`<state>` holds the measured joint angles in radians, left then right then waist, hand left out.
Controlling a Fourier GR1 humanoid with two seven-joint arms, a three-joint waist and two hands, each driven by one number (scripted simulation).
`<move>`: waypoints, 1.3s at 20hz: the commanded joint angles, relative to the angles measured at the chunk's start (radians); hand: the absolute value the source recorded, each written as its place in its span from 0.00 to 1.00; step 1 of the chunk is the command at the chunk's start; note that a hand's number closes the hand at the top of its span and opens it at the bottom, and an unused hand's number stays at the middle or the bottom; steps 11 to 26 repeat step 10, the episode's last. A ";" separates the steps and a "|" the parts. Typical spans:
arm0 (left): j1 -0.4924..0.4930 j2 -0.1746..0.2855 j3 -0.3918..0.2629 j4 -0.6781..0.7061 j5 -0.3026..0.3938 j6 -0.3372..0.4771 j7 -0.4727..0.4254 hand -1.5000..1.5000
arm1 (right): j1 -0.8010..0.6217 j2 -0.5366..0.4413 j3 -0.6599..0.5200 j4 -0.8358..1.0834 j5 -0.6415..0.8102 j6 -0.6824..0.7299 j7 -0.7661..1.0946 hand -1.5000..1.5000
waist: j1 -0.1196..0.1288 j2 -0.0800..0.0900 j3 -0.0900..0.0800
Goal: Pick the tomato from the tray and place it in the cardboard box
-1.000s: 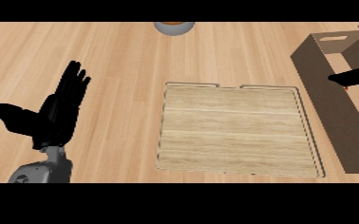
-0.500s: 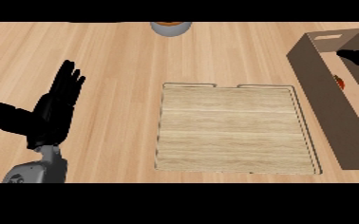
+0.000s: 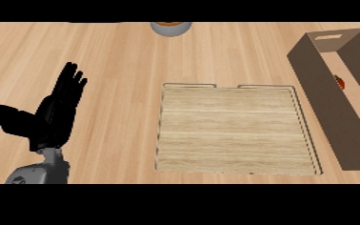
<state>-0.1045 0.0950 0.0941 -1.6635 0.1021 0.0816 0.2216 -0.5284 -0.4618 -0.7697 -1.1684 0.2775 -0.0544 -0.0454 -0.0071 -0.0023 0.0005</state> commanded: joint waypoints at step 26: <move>0.033 0.029 0.013 -0.061 0.023 -0.036 0.041 0.50 | 0.250 -0.064 -0.093 -0.043 -0.243 0.069 -0.140 0.00 | 0.006 0.001 0.000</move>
